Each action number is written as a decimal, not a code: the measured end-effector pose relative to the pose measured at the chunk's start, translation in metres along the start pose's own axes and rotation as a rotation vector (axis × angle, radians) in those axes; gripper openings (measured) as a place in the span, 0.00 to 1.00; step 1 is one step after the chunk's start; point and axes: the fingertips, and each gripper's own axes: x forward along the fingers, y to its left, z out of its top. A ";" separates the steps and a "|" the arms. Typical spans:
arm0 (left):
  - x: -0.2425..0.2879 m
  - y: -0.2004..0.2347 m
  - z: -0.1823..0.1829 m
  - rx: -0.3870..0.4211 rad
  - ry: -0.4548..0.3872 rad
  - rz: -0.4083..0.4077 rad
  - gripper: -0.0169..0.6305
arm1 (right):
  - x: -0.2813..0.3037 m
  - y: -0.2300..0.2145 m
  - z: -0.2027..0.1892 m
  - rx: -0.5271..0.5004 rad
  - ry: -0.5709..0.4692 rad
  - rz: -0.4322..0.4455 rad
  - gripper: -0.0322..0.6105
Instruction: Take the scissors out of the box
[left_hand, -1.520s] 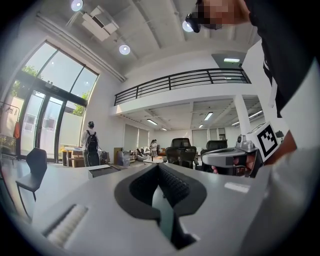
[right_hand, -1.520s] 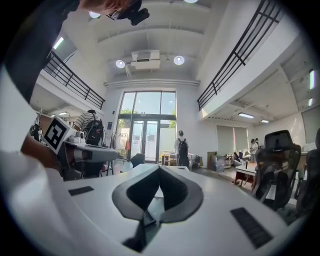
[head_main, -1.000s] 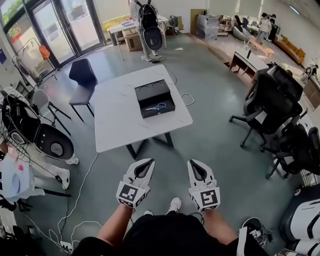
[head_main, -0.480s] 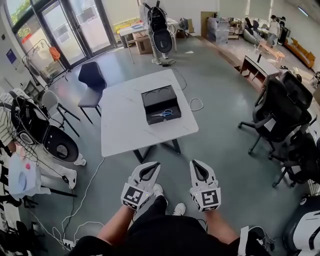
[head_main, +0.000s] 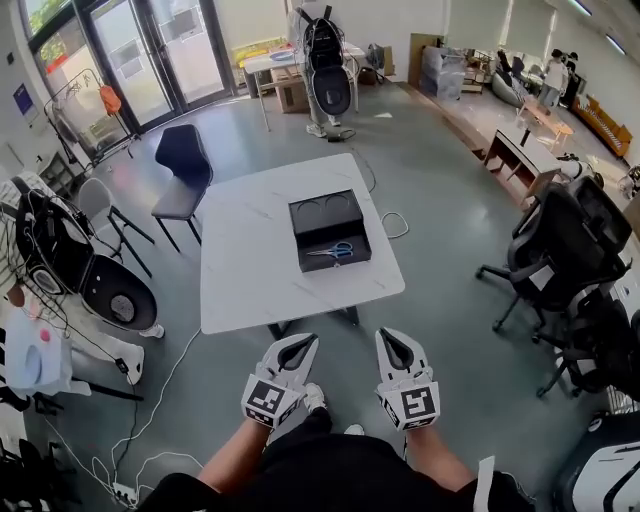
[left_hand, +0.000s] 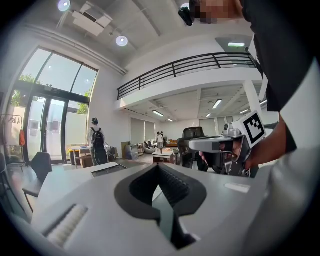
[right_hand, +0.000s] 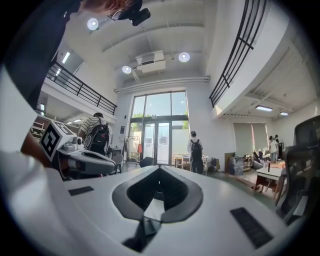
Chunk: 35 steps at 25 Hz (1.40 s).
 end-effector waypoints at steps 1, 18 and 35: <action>0.001 0.008 0.000 -0.010 -0.005 0.005 0.04 | 0.008 0.001 0.003 -0.008 -0.005 0.004 0.06; 0.024 0.125 -0.004 -0.057 -0.051 0.035 0.04 | 0.124 0.011 0.016 -0.045 0.025 -0.020 0.06; 0.062 0.151 -0.011 -0.097 -0.022 0.042 0.04 | 0.167 -0.029 0.007 0.002 0.020 0.010 0.06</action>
